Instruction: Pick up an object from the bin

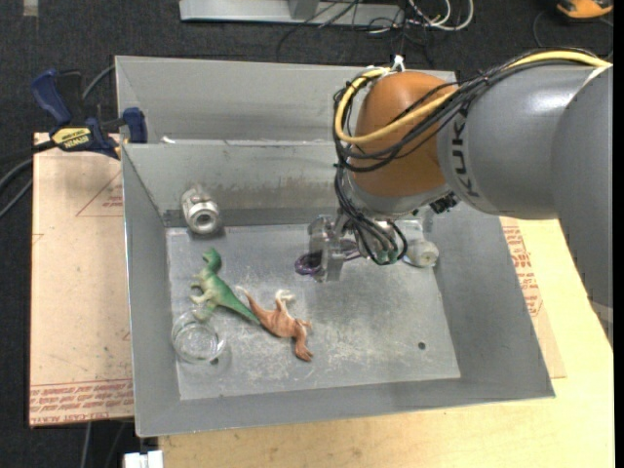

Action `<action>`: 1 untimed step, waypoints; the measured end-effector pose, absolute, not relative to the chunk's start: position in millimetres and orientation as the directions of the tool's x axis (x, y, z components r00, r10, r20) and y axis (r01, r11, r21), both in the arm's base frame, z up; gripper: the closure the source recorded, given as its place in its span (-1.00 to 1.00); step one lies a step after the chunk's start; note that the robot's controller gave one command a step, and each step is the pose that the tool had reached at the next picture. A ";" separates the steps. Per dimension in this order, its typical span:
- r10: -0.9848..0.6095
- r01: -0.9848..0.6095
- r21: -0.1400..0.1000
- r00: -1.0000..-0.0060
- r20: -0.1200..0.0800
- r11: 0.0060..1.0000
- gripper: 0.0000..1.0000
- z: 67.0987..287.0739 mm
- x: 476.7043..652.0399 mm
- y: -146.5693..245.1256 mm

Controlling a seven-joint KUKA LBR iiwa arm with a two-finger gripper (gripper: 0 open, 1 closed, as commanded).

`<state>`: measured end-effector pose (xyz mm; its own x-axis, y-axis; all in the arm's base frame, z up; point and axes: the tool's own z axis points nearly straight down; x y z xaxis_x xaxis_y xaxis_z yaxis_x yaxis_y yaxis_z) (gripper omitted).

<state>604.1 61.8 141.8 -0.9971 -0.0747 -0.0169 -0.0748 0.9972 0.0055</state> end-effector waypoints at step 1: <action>-0.054 -0.054 0.007 -0.998 -0.021 0.998 1.00 245.1 601.0 52.0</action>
Offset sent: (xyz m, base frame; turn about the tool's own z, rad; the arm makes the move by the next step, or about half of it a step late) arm 0.0000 0.0000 0.0000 0.0000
